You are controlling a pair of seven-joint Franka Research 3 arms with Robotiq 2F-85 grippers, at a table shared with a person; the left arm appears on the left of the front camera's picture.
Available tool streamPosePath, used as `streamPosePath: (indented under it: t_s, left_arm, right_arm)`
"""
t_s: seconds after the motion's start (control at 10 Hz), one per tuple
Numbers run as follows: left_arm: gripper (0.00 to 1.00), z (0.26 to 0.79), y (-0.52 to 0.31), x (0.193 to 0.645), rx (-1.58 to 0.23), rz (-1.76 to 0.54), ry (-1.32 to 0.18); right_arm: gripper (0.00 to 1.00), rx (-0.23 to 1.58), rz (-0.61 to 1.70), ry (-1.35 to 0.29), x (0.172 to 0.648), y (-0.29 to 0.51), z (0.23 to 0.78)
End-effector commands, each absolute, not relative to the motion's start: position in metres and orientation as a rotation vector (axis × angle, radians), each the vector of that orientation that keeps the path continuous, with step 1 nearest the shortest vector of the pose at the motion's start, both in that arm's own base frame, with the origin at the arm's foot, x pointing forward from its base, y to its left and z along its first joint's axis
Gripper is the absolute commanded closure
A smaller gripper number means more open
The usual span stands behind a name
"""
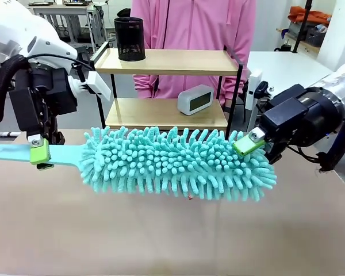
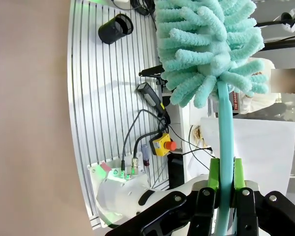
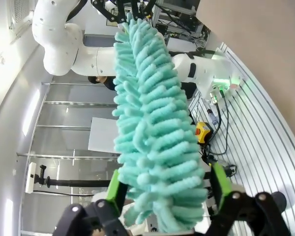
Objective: Clean the shelf.
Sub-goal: Hand the Duster back to the human.
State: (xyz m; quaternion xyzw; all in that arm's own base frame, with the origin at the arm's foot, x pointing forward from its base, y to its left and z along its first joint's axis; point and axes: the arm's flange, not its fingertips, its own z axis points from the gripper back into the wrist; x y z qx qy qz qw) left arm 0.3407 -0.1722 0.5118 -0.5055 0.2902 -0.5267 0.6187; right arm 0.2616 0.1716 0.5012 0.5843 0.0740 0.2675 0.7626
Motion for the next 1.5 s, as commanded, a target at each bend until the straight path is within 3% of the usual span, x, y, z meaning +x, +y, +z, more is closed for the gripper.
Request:
streamPosePath:
  t_s: [0.0,0.2,0.3,0.5,1.2,1.3,1.4]
  left_arm:
    - [0.88,0.5265,-0.1636,0.3498,-1.161,-1.207,0.687]
    - [0.88,0.5265,-0.1640,0.3495,-1.160,-1.207,0.687]
    - [0.88,0.5268,-0.1636,0.3500,-1.162,-1.203,0.680]
    - [0.88,0.5264,-0.1619,0.3541,-1.162,-1.180,0.652]
    - [0.88,0.5269,-0.1627,0.3533,-1.142,-1.185,0.657]
    - [0.32,0.5286,-0.1622,0.3521,-1.145,-1.213,0.672]
    - [0.30,0.5297,-0.1619,0.3524,-1.148,-1.206,0.659]
  right_arm:
    - [1.00,1.288,0.569,0.119,0.2273,0.1709,0.4783]
    - [1.00,1.284,0.574,0.134,0.2257,0.1709,0.4774]
    - [0.83,1.283,0.582,0.159,0.2237,0.1718,0.4777]
    - [1.00,1.281,0.601,0.220,0.2198,0.1753,0.4763]
    - [1.00,1.304,0.574,0.192,0.2248,0.1668,0.4766]
    - [1.00,1.306,0.576,0.186,0.2249,0.1661,0.4778]
    - [1.00,1.308,0.575,0.183,0.2256,0.1659,0.4778]
